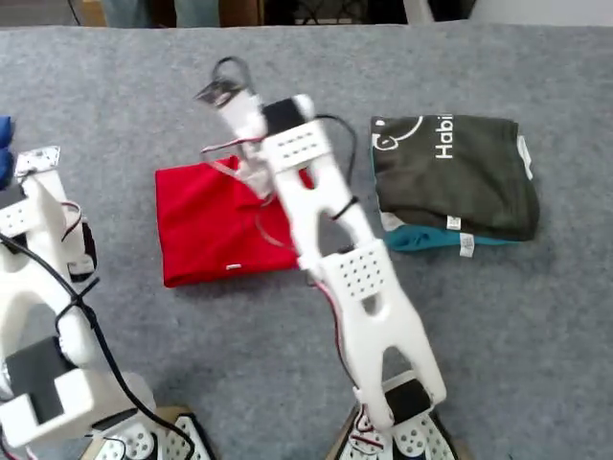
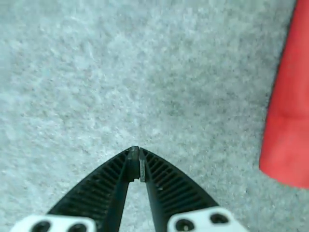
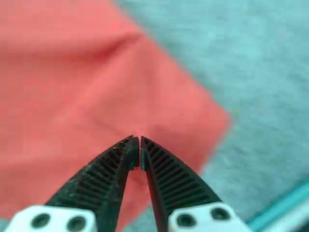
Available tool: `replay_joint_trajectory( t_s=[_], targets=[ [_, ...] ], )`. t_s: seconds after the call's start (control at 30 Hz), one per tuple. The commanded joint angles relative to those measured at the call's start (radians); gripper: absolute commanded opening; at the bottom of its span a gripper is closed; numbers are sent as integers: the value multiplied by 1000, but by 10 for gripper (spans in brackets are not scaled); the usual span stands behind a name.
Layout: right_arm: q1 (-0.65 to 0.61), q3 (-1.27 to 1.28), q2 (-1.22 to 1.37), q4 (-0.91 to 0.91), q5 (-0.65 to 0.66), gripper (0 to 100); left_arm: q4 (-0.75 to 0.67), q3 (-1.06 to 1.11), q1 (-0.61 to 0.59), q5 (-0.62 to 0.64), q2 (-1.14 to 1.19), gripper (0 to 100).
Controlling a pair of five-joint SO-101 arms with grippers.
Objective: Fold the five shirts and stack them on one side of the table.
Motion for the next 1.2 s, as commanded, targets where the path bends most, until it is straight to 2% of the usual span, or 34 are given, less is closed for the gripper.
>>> replay_joint_trajectory(
  t_s=[0.0, 0.1, 0.17, 0.23, 0.37, 0.53, 0.63, 0.73, 1.0, 1.17],
  targets=[
    [94, -117, 19, -17, 0, 18, -6, 8, 8, -11, -49, 30],
    [140, -182, 48, -71, -2, 18, -6, 10, 10, -11, -49, 30],
    [130, -240, 51, -21, 0, 18, -6, 10, 10, -11, -49, 30],
    [83, -292, 47, 37, -3, 18, -6, 13, 10, -11, -49, 30],
    [-34, -289, 7, 35, -14, 18, -6, 13, 10, -11, -52, 30],
    [-218, -157, -62, 32, -55, 18, -8, 13, 7, -12, -58, 30],
    [-262, -79, -67, 32, -55, 18, -6, 15, 4, -12, -51, 30],
    [-258, -22, -48, 31, -55, 18, -6, 15, 2, -12, -52, 30],
    [-107, -7, 24, 8, -51, 18, -6, 15, 4, -12, -49, 30],
    [20, -7, 58, -126, -49, 18, -6, 15, 8, -12, -49, 30]
  ],
)
